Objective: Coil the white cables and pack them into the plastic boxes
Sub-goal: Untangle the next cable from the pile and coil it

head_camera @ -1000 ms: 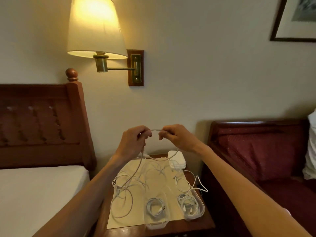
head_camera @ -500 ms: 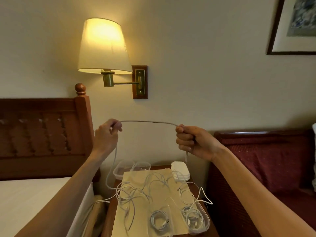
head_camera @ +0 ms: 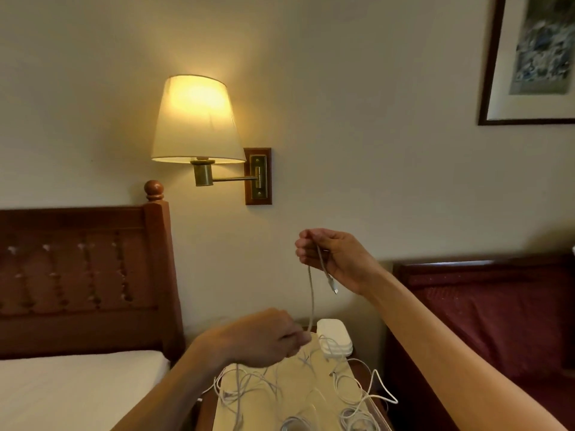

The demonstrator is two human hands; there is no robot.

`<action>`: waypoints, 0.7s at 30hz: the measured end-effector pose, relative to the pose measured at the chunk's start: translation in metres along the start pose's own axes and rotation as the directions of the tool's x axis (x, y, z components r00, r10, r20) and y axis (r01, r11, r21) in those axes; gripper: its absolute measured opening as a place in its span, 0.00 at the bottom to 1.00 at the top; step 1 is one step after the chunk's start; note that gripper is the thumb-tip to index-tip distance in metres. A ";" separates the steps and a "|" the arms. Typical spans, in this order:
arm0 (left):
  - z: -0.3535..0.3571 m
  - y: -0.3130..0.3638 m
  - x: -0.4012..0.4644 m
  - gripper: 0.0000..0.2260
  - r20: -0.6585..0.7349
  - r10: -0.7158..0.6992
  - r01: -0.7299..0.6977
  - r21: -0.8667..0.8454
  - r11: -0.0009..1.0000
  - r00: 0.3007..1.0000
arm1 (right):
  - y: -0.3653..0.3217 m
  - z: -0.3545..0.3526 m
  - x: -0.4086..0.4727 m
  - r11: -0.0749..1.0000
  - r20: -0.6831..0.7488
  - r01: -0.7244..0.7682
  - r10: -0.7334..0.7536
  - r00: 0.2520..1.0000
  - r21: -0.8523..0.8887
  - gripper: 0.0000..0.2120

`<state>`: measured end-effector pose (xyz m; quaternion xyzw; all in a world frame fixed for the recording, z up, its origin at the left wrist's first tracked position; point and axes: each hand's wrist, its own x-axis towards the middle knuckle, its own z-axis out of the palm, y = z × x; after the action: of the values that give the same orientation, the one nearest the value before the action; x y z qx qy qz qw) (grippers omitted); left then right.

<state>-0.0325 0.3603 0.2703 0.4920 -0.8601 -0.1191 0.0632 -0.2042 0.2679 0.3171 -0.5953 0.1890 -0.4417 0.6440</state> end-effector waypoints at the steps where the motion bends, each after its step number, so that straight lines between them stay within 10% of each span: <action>1: -0.011 0.012 -0.003 0.19 -0.035 0.053 -0.053 0.010 0.999 0.998 | 0.001 0.004 0.001 0.998 -0.005 0.011 -0.012 1.000 -0.059 0.15; 6: -0.053 0.021 -0.010 0.16 -0.331 0.176 -0.125 0.169 0.978 0.927 | 0.001 0.016 -0.002 0.958 0.021 0.029 -0.024 0.999 -0.284 0.14; 10: -0.071 0.007 -0.006 0.09 -0.605 0.289 -0.159 0.260 0.952 0.742 | 0.002 0.022 -0.009 0.938 0.118 0.041 0.000 0.993 -0.344 0.17; 15: -0.077 -0.019 0.005 0.13 -0.781 0.287 -0.130 0.259 0.957 0.555 | 0.008 0.034 -0.023 0.997 0.238 -0.069 0.059 0.969 0.035 0.19; 21: -0.054 -0.036 0.013 0.15 -0.825 0.161 -0.305 -0.015 0.952 0.541 | 0.008 0.040 -0.029 0.919 0.443 -0.213 0.047 0.895 0.332 0.13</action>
<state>0.0026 0.3237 0.3129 0.3654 -0.7792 0.0631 0.5054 -0.1868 0.3139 0.3105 -0.5300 -0.0034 -0.2835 0.7992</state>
